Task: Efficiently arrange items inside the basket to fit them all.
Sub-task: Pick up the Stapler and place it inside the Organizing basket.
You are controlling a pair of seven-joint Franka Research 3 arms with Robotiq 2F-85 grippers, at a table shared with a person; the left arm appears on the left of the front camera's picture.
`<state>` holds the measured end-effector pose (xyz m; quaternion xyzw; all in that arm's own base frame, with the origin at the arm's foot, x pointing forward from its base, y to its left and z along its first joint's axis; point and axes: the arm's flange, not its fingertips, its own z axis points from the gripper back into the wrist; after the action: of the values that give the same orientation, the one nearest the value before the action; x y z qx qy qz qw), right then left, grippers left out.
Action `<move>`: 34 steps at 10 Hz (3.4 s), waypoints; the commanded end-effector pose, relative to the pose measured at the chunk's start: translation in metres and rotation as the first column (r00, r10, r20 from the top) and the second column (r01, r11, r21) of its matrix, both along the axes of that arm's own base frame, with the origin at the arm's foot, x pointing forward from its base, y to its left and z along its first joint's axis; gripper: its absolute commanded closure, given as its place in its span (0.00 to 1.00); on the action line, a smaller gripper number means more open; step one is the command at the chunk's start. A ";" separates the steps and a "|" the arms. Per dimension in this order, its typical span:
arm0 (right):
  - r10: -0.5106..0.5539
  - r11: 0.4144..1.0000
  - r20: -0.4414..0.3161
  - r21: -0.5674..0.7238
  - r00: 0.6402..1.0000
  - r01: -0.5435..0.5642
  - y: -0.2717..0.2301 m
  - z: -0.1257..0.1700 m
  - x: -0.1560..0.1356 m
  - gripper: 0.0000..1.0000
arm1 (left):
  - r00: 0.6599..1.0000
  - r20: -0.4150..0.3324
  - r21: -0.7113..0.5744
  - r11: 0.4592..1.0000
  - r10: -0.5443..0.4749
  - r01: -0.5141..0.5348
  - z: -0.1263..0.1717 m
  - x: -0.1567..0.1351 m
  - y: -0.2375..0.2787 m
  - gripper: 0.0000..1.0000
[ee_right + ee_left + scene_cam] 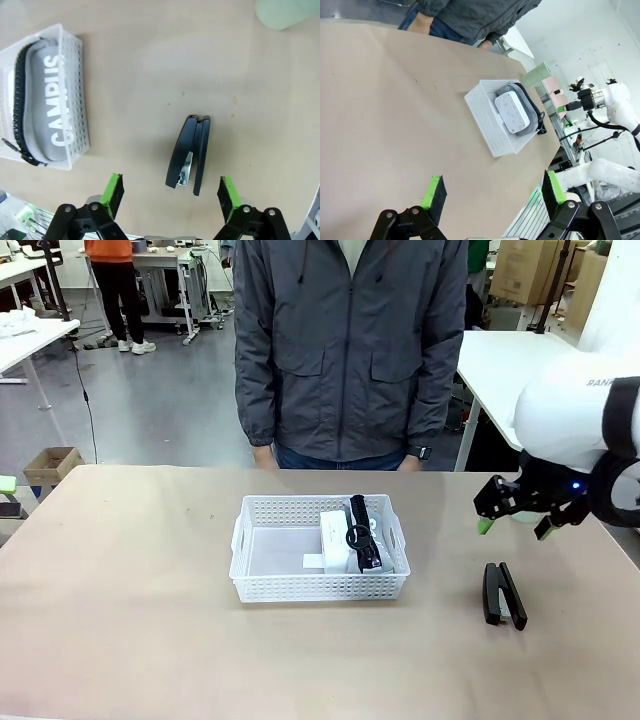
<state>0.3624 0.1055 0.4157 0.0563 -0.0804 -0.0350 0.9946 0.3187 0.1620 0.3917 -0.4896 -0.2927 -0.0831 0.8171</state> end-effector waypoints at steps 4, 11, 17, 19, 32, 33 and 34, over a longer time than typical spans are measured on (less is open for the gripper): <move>-0.189 0.980 -0.160 -0.098 0.969 0.175 0.009 -0.076 0.008 0.00 | 1.000 -0.011 -0.012 1.000 -0.001 0.001 0.003 -0.002 0.000 0.00; -0.256 0.964 -0.239 -0.139 0.937 0.228 0.003 -0.123 0.015 0.00 | 1.000 -0.011 -0.012 1.000 -0.001 0.001 0.003 -0.002 0.000 0.00; -0.233 0.969 -0.235 -0.139 0.944 0.204 0.004 -0.123 0.015 0.40 | 1.000 -0.011 -0.012 1.000 -0.001 0.001 0.003 -0.002 0.000 0.00; -0.217 0.972 -0.223 -0.142 0.950 0.188 0.006 -0.123 0.013 1.00 | 1.000 -0.011 -0.012 1.000 -0.001 0.001 0.003 -0.002 0.000 0.00; 0.371 0.928 -0.061 -0.023 0.927 -0.373 -0.009 -0.016 -0.056 1.00 | 1.000 -0.011 -0.012 1.000 -0.001 0.001 0.003 -0.002 0.000 0.00; 0.564 0.825 -0.006 0.043 0.826 -0.563 -0.013 -0.006 -0.070 1.00 | 1.000 -0.011 -0.012 1.000 -0.001 0.001 0.003 -0.002 0.000 0.00; 0.715 0.689 0.051 0.116 0.697 -0.715 -0.019 -0.001 -0.078 1.00 | 1.000 -0.011 -0.012 1.000 -0.001 0.001 0.003 -0.002 0.000 0.00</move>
<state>0.3352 0.1176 0.4326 0.0602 -0.0727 0.2202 0.9709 0.3181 0.1627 0.3917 -0.4895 -0.2931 -0.0822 0.8171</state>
